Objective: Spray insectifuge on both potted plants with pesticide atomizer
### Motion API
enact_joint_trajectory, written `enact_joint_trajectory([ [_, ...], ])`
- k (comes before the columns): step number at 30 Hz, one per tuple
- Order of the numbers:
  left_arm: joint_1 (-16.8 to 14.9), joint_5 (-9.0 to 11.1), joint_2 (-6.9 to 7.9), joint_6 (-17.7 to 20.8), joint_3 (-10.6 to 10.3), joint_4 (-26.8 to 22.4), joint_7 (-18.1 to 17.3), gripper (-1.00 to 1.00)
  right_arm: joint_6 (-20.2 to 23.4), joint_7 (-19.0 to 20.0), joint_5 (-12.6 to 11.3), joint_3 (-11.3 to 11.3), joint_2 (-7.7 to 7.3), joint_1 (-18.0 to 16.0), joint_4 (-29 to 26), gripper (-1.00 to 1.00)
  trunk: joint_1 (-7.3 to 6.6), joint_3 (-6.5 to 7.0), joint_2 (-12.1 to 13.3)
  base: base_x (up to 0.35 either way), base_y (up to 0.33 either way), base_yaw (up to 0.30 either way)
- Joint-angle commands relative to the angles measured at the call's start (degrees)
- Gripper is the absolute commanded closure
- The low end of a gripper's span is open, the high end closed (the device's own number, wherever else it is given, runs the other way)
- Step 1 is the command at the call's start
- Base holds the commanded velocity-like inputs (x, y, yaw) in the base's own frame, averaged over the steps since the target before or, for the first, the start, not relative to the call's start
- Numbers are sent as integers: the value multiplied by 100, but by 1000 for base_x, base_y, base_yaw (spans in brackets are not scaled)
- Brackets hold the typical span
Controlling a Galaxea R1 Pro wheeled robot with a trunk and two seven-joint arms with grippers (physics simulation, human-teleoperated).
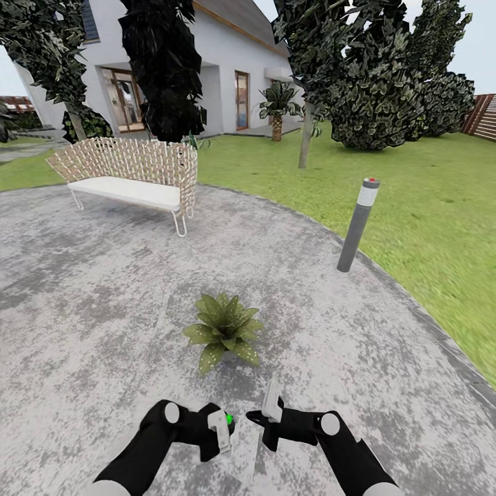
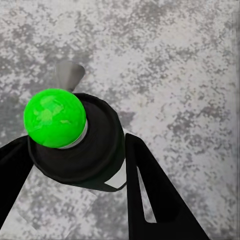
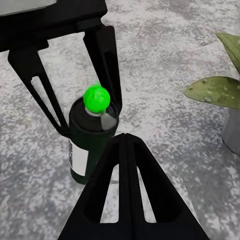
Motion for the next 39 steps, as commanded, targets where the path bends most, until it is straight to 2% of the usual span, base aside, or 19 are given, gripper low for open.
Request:
enact_joint_trajectory([
  [1,-1,-38,-21,-19,2,-7,-15,100,-25,5,42,-7,1,-2,-7,100,-1,-5,-2,0,0,0],
  [13,-3,-27,-199,-19,-15,-23,-9,100,-25,4,42,-7,0,-2,-7,100,-1,-5,-2,0,0,0],
  [31,-8,14,-301,-19,-15,-25,21,100,-25,-2,42,-7,-2,-2,-1,100,-1,-5,-2,0,0,0],
  [39,-12,11,-295,-14,-9,-25,21,100,-25,-3,42,-7,0,-2,1,100,-1,-5,-2,0,0,0],
])
